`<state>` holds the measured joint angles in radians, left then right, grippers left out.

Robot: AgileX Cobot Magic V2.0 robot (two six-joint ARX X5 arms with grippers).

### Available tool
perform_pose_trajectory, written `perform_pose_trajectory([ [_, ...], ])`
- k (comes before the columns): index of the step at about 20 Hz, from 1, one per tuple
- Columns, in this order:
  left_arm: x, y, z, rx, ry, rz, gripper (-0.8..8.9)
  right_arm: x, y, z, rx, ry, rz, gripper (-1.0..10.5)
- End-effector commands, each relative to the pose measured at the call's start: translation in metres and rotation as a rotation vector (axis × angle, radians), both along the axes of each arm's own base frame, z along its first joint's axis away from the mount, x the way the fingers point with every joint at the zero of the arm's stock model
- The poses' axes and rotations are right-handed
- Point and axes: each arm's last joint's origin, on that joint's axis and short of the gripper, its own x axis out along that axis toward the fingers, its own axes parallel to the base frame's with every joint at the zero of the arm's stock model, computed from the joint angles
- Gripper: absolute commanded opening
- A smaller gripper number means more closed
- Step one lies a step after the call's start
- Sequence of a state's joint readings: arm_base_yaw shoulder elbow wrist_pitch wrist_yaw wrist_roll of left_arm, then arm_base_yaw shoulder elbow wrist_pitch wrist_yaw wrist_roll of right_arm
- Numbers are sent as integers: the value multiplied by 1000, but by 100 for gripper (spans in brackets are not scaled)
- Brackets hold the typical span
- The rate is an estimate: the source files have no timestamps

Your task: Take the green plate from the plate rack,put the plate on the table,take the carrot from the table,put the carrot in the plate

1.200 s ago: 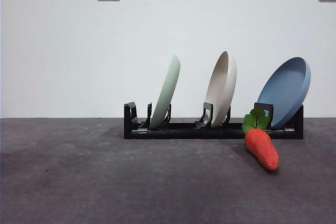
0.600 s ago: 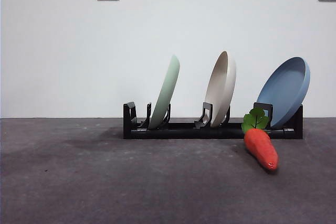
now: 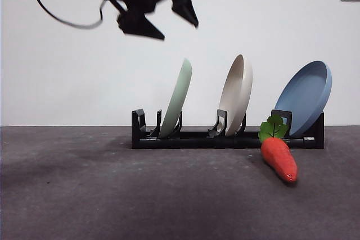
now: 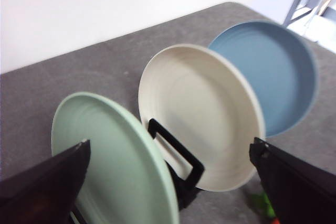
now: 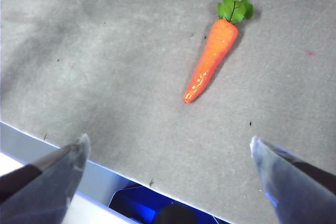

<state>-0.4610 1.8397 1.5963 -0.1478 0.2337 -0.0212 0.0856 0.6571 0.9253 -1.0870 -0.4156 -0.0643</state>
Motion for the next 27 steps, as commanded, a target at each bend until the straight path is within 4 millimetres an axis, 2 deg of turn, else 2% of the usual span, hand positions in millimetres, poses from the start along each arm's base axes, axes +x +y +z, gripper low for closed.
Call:
perform_pose_trajectory([
  [1,12,-8,-23,25,10,12,626,1,0,0,1,4,-4,684],
  [7,26,-18,-61,49,78,13,621,8,1,-2,-1,36,-5,684],
  [8,27,-18,-64,56,90,14,582,9,1,-3,-2,42,-5,684],
  [9,28,-19,-68,59,105,11,492,10,1,-3,-2,46,-5,684],
  [12,27,-18,-68,60,112,8,357,12,1,-4,-3,57,-4,684],
  [13,27,-19,-68,56,115,-3,277,13,1,-4,-3,60,-4,684],
  [15,27,-18,-69,52,126,-18,182,13,1,-4,-3,62,-4,684],
  [18,26,-19,-69,46,130,-33,165,13,1,-4,-3,62,-4,684],
  [20,26,-19,-69,43,134,-41,57,13,1,-4,-3,62,-4,684],
  [21,26,-19,-69,45,136,-41,40,13,1,-4,-3,62,-4,684],
  [27,25,-19,-69,30,148,-59,-3,13,1,-4,-3,62,-4,684],
])
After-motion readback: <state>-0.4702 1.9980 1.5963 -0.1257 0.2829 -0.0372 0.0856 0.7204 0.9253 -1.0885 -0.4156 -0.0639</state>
